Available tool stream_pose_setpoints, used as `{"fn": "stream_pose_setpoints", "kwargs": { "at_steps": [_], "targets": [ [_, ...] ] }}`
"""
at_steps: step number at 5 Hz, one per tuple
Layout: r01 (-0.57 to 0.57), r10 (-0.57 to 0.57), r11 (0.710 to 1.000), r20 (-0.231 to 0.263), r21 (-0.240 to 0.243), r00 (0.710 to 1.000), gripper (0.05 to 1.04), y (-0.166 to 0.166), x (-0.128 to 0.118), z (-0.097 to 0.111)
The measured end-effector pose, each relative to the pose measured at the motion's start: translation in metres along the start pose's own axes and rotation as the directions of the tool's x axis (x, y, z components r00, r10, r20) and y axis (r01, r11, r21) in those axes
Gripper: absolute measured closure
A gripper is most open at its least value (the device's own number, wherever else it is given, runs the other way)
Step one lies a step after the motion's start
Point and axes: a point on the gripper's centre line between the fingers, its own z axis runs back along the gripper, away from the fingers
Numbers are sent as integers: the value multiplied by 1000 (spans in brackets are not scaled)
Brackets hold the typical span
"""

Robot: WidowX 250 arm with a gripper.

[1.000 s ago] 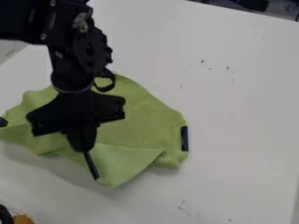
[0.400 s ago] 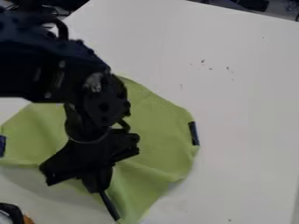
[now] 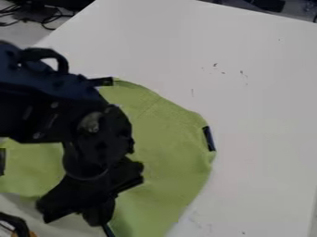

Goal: Unfold the cloth from top left to bottom right

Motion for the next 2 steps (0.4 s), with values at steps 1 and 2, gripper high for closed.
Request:
{"fn": "stream_pose_setpoints", "kwargs": {
  "at_steps": [1, 2],
  "targets": [
    [-8, 8, 1000, -2, -3, 1000, 1006, 4, -4, -4],
    [-13, 13, 1000, 11, -15, 1000, 866, 3, -7, -6]
  ]
}}
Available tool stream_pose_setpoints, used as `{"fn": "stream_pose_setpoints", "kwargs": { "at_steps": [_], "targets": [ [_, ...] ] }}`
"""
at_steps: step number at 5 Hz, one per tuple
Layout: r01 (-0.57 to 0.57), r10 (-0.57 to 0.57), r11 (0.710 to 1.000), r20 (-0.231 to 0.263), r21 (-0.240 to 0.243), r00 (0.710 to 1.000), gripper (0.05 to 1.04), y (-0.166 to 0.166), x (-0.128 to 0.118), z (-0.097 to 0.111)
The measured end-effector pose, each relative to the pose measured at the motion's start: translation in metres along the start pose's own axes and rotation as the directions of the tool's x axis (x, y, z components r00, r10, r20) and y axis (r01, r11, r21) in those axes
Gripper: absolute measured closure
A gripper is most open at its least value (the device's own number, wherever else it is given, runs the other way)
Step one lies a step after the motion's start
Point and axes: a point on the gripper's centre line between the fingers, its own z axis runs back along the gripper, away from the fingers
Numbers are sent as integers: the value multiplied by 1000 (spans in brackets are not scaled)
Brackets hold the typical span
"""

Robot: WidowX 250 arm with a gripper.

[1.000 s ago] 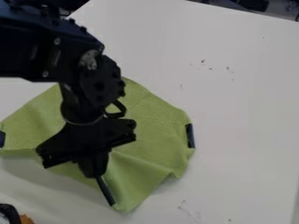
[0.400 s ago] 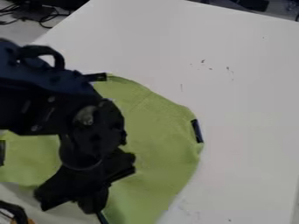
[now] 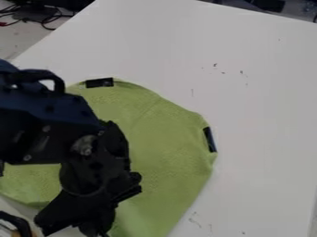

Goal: Unfold the cloth from top left to bottom right

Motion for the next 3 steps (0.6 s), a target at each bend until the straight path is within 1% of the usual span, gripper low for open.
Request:
{"fn": "stream_pose_setpoints", "kwargs": {
  "at_steps": [1, 2, 3],
  "targets": [
    [13, -13, 1000, -6, -6, 1000, 605, 0, -1, 1],
    [3, -3, 1000, -9, 24, 1000, 270, 4, -2, 4],
    [16, -16, 999, -8, 49, 1000, 82, 1, -1, 12]
  ]
}}
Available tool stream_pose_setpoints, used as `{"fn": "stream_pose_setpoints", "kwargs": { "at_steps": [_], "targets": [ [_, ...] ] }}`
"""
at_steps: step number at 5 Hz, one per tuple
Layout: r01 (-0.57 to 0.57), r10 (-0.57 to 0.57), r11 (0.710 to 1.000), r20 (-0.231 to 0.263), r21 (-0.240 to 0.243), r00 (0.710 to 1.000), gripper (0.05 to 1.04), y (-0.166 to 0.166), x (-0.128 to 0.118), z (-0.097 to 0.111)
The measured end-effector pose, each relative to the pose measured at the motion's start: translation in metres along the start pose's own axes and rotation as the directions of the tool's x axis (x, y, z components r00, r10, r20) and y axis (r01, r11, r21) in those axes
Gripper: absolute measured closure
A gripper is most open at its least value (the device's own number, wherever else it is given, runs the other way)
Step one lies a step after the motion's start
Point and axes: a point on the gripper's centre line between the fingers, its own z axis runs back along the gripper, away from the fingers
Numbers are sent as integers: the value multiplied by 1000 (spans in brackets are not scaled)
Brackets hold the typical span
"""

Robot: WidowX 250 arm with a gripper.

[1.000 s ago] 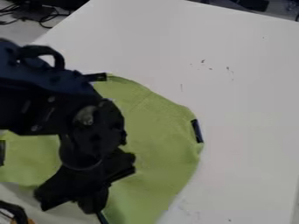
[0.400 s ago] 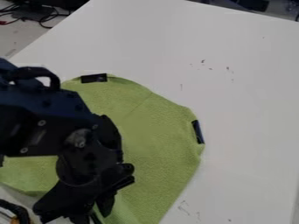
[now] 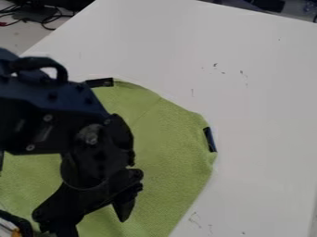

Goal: Unfold the cloth from top left to bottom right

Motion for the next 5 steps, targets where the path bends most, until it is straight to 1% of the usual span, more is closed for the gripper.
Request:
{"fn": "stream_pose_setpoints", "kwargs": {
  "at_steps": [1, 2, 3, 4, 5],
  "targets": [
    [21, -21, 999, 0, 32, 1000, 79, -7, 5, 12],
    [122, -123, 990, 13, 76, 992, 84, -26, 19, 29],
    [341, -348, 935, 70, 98, 935, 84, -50, 42, 37],
    [465, -474, 880, 118, 99, 873, 84, -69, 58, 26],
    [507, -514, 858, 122, 83, 849, 84, -75, 66, 23]
  ]
}}
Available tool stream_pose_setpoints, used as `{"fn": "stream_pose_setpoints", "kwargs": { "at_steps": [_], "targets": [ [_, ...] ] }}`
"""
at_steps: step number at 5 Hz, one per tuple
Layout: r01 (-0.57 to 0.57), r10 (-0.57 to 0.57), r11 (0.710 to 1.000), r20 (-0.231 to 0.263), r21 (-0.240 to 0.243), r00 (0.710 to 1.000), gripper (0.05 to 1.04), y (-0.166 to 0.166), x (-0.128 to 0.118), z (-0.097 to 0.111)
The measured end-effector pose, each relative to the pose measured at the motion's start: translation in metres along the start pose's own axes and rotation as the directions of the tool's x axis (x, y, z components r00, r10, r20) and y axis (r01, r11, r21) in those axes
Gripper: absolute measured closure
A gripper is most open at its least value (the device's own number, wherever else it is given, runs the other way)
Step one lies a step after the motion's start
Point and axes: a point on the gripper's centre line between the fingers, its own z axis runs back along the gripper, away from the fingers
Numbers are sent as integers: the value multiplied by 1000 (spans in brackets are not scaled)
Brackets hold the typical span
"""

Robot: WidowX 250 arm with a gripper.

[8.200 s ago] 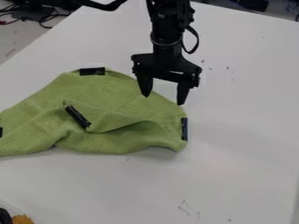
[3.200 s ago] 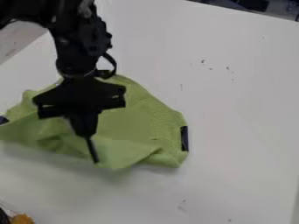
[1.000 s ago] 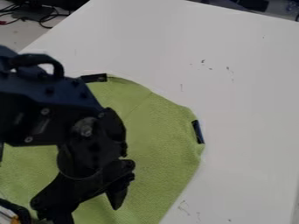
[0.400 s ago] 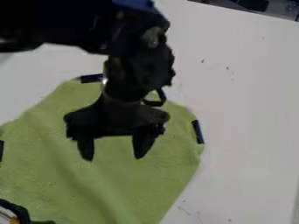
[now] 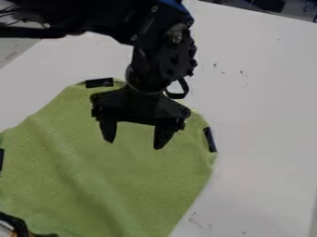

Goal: Unfold the cloth from top left to bottom right

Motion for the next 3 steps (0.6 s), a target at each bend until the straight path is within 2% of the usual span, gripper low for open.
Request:
{"fn": "stream_pose_setpoints", "kwargs": {
  "at_steps": [3],
  "targets": [
    [4, -4, 1000, -3, -2, 1000, 84, 0, 0, 0]
  ]
}}
